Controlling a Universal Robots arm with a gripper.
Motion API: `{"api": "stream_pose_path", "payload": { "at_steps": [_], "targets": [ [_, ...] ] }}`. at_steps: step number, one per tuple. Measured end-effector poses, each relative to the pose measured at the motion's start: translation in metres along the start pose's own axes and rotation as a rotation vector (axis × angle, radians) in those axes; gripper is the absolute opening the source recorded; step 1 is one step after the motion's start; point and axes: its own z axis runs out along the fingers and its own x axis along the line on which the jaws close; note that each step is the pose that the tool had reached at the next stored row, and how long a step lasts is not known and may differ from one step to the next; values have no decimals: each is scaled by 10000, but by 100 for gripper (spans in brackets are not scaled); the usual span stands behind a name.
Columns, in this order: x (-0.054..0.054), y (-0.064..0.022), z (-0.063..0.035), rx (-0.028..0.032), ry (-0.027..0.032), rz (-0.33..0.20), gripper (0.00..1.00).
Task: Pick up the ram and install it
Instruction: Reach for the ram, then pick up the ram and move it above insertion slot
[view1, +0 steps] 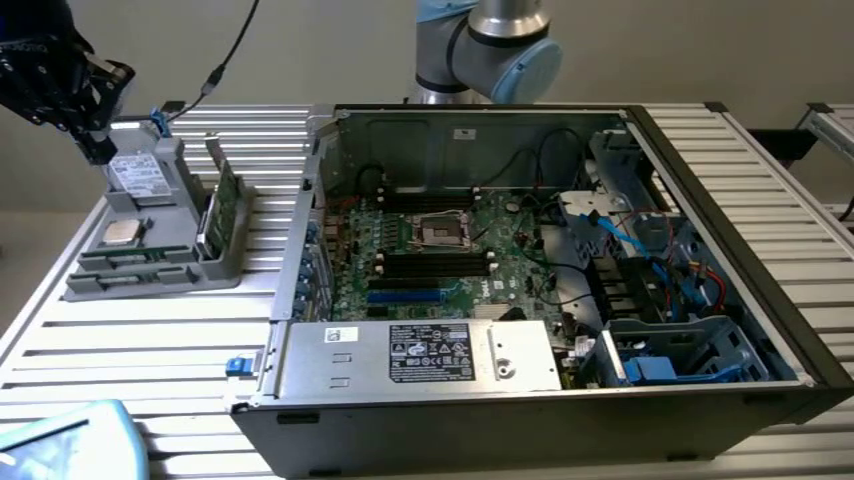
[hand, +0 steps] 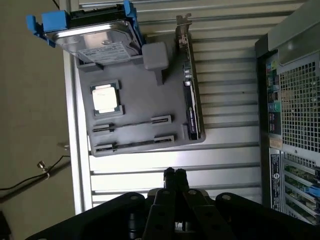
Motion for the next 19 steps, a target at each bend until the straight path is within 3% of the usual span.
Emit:
{"api": "stream_pose_path", "payload": {
  "at_steps": [11,19],
  "targets": [
    [158,-14,72,6,114,5,10],
    [158,-15,71,8,117,6,10]
  ]
}}
